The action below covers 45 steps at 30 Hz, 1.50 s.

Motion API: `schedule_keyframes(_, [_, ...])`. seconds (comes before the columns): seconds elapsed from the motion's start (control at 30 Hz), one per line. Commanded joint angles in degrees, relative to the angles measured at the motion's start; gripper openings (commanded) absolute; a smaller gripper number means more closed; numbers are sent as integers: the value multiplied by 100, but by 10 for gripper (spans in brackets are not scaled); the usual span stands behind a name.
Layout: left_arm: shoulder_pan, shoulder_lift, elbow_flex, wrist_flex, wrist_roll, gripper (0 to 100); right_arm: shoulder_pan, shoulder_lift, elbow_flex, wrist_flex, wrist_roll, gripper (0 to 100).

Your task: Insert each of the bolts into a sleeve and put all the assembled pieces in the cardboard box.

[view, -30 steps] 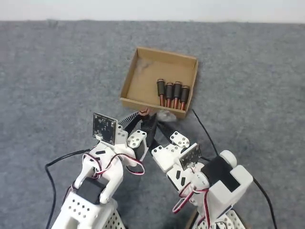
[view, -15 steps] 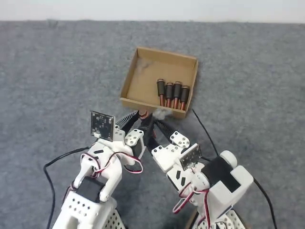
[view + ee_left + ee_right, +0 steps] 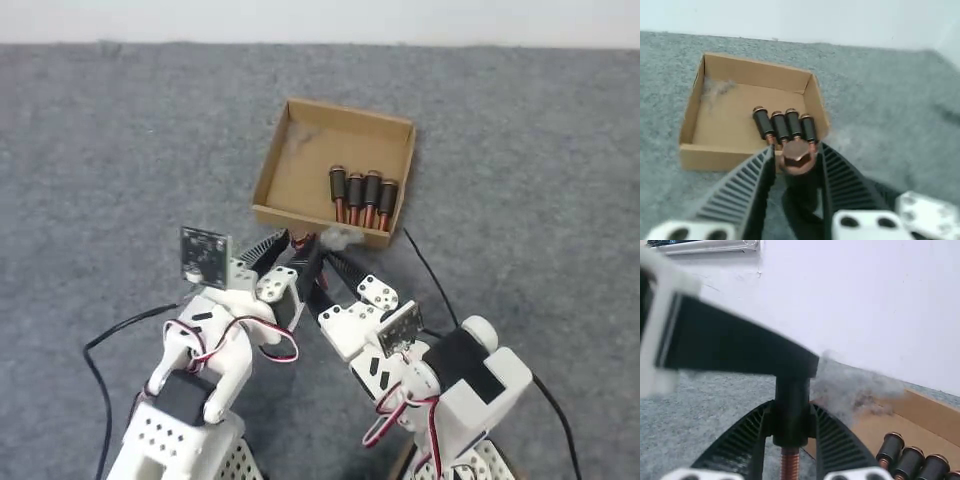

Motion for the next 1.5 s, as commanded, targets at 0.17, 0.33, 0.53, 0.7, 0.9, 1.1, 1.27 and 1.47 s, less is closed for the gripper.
schedule_keyframes(0.17, [-18,-123,-796,141,193,131,154,-75,132,-101,114,7])
schedule_keyframes(0.33, [-79,-123,-1130,176,185,120,163,-75,132,-101,114,7])
schedule_keyframes(0.53, [-686,-123,-1341,501,176,17,242,-66,132,-101,97,7])
schedule_keyframes(0.7, [-1451,-123,-1402,536,176,11,259,-66,132,-101,88,7])
schedule_keyframes(0.9, [-2409,-123,-1376,545,193,11,338,-66,132,-101,88,7])
schedule_keyframes(1.1, [-2927,-123,-1358,1301,193,11,338,-66,132,-101,88,7])
schedule_keyframes(1.27, [-2927,-123,-1358,2092,185,11,338,-66,132,-101,88,7])
schedule_keyframes(1.47, [-2927,-123,-1103,2154,167,11,470,-66,132,-101,88,7])
